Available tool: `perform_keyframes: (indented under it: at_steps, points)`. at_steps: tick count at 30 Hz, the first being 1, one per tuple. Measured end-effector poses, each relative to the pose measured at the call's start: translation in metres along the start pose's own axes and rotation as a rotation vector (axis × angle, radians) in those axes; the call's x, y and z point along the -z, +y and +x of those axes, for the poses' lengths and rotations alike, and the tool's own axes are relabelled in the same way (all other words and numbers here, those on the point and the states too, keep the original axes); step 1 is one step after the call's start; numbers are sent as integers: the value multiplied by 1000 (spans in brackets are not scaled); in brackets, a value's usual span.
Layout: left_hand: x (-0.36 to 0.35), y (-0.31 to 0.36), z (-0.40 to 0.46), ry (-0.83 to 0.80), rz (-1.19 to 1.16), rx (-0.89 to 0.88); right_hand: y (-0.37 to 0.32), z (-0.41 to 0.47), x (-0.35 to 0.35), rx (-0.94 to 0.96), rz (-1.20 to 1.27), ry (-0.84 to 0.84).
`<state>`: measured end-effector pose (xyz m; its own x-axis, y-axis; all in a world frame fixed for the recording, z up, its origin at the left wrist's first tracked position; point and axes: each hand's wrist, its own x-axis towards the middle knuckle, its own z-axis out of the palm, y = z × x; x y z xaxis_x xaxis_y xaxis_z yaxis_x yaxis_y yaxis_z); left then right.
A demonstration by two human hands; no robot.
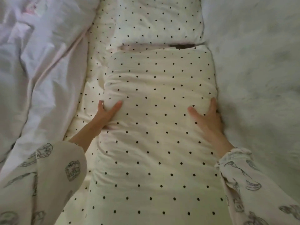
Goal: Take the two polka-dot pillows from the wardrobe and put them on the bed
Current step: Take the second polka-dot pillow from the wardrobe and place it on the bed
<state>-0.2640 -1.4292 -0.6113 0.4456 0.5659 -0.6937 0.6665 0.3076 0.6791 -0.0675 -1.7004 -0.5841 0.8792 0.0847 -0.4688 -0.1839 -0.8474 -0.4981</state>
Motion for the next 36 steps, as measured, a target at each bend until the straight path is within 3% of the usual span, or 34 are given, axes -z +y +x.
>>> perform_keyframes:
  at_steps: [9, 12, 14, 17, 20, 22, 29, 36]
  points:
    - [-5, 30, -11, 229, -128, -237, -39, -1, 21, 125, 264, 180]
    - [-2, 42, -4, 216, -110, -307, -49, 3, 25, 187, 308, 231]
    - [-1, 38, -3, 119, -54, -346, -44, -1, 22, 225, 285, 250]
    - [-6, 9, -9, -8, 187, -277, -18, -17, 11, 257, 58, 167]
    - [-10, -27, -35, 32, 362, -224, 18, -48, 0, 235, -219, 117]
    - [-9, -50, -59, 21, 385, -206, 40, -72, -4, 225, -278, 130]
    - [5, -127, -134, 25, 249, 64, 109, -143, 6, 193, -279, 63]
    - [13, -165, -176, 17, 156, 82, 166, -207, 5, -3, -125, 91]
